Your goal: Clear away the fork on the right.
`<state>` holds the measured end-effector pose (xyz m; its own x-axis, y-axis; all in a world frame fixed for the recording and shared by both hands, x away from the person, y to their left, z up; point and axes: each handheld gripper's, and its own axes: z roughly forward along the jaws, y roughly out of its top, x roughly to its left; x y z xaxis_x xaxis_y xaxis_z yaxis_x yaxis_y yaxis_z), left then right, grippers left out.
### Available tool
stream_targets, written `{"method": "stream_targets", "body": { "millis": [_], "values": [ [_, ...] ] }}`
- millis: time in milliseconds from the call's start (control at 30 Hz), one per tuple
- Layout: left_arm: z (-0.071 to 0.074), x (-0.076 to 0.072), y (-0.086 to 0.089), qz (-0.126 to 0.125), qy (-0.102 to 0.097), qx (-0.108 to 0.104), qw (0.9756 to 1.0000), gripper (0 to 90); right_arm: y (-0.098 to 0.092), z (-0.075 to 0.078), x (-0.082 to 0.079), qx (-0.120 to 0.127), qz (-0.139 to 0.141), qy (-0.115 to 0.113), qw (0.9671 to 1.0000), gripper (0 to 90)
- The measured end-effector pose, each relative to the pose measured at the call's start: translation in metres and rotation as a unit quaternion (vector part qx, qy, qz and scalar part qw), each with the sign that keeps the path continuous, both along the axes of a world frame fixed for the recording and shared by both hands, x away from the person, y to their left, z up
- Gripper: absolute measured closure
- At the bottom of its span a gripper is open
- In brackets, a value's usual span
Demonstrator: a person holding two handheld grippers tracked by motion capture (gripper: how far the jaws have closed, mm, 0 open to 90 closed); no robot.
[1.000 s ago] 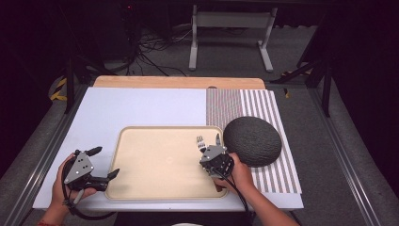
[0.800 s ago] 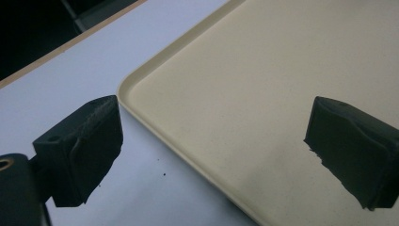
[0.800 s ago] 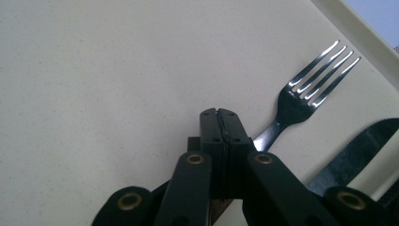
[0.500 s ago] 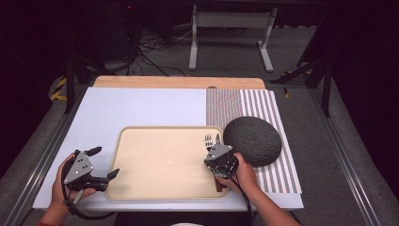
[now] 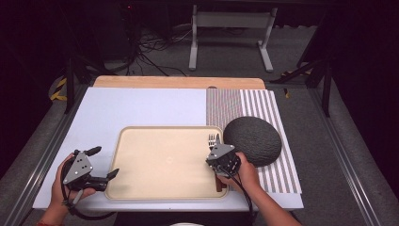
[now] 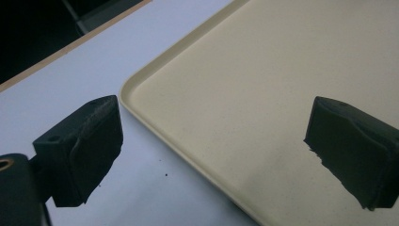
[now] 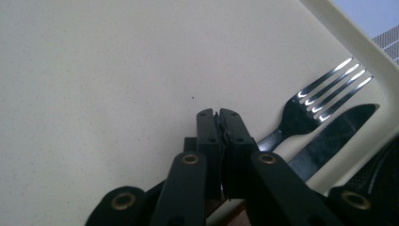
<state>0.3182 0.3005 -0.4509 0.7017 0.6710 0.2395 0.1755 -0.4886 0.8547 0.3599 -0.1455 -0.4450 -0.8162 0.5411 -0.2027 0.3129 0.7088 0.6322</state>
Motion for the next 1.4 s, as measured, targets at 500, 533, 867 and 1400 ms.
{"method": "stream_targets", "body": {
  "millis": [500, 533, 867, 1400],
  "values": [
    [0.0, 0.0, 0.0, 0.0, 0.0, 0.001, 1.0, 5.4, -0.007, 0.011, -0.003, 0.035, 0.006, -0.029, 0.999, 84.2],
    [0.0, 0.0, 0.0, 0.0, -0.001, 0.001, 1.0, 5.4, -0.007, 0.012, -0.003, 0.035, 0.006, -0.03, 0.9989, 84.0],
    [0.0, 0.001, 0.0, -0.001, -0.001, 0.004, 1.0, 5.4, -0.01, 0.019, -0.006, 0.049, 0.013, -0.049, 0.9975, 81.7],
    [0.0, 0.001, 0.0, 0.0, 0.0, 0.003, 1.0, 5.4, -0.016, 0.026, -0.008, 0.066, 0.001, -0.073, 0.9951, 77.1]
  ]
}}
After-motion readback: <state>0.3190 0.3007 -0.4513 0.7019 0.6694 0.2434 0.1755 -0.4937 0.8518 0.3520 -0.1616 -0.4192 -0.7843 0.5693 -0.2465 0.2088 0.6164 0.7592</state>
